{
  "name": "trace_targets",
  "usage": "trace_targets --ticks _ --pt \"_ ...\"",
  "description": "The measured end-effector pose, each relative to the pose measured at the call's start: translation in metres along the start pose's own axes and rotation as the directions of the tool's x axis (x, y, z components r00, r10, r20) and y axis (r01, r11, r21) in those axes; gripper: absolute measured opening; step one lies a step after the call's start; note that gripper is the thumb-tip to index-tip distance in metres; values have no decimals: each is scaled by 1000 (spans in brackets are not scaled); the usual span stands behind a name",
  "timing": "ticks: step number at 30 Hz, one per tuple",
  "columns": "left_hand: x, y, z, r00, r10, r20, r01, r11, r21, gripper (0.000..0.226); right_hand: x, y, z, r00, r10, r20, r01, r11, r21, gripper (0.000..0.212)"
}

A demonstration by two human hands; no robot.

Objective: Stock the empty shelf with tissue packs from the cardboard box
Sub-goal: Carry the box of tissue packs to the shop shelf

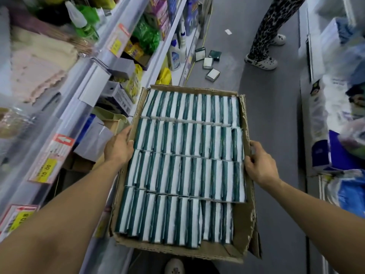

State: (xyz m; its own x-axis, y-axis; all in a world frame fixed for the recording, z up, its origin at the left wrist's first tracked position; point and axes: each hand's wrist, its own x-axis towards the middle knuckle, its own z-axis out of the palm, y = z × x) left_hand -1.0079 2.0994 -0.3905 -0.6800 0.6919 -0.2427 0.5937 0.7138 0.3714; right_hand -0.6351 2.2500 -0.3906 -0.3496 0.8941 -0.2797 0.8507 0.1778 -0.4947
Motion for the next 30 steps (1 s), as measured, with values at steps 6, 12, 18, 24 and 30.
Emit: trace_targets --ticks 6,12,18,24,30 --pt "-1 2 -1 1000 9 -4 -9 998 64 50 -4 -4 2 1000 3 24 -4 1000 28 42" --pt "0 2 -2 1000 -6 -8 7 995 102 52 -17 -6 10 998 27 50 -30 999 45 38" --pt "-19 1 -2 995 -86 54 88 995 -42 63 -23 -17 8 982 150 115 -137 984 -114 33" --pt "-121 8 -17 999 -28 -42 18 973 -232 69 -58 -24 -3 962 176 210 -160 983 -95 40" --pt "-233 12 -4 999 29 -12 -32 938 -347 44 -123 -34 5 974 -221 42 222 923 -313 55"
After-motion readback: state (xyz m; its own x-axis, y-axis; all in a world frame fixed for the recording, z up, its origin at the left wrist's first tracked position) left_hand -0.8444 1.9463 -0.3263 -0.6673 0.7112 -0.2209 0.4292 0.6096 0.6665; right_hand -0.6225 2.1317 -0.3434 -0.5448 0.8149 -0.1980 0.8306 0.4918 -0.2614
